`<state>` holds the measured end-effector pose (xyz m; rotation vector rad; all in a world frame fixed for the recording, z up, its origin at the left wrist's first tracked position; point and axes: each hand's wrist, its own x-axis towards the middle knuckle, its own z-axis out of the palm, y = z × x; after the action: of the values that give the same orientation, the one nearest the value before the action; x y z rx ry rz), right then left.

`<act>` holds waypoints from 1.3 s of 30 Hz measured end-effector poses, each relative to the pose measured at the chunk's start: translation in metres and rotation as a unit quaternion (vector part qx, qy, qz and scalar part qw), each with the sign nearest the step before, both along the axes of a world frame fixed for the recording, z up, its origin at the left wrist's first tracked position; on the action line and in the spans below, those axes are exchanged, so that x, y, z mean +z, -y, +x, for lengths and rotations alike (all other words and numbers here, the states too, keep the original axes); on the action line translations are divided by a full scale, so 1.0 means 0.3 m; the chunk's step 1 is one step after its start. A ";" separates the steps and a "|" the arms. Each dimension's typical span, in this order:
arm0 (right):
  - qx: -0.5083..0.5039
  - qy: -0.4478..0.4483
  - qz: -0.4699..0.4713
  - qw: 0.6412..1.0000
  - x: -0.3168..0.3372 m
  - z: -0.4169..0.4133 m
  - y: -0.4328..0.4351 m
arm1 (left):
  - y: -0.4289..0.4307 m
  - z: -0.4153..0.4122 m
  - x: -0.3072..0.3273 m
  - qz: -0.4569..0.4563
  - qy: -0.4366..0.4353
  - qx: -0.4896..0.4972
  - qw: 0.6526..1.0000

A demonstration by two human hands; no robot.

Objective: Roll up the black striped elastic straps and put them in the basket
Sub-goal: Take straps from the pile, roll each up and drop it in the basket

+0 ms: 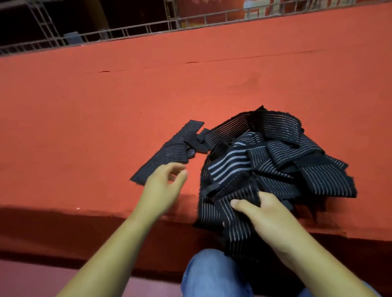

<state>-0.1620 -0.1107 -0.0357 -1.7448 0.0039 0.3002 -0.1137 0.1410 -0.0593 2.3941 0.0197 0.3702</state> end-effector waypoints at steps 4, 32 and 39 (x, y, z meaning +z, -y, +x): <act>0.000 -0.022 0.033 0.999 0.019 -0.030 0.026 | -0.272 0.094 -0.190 0.146 -0.134 0.120 0.973; -0.037 -0.052 0.090 0.994 -0.029 -0.062 0.033 | -0.135 -0.023 -0.076 -0.005 0.035 0.006 0.999; -0.065 -0.039 0.068 0.995 -0.042 -0.084 0.043 | 0.036 -0.137 -0.066 -0.262 -0.015 0.007 0.965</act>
<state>-0.1873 -0.1237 -0.0484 -1.5889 0.1492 0.2673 -0.1549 0.1301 -0.0792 1.8758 0.1317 0.2905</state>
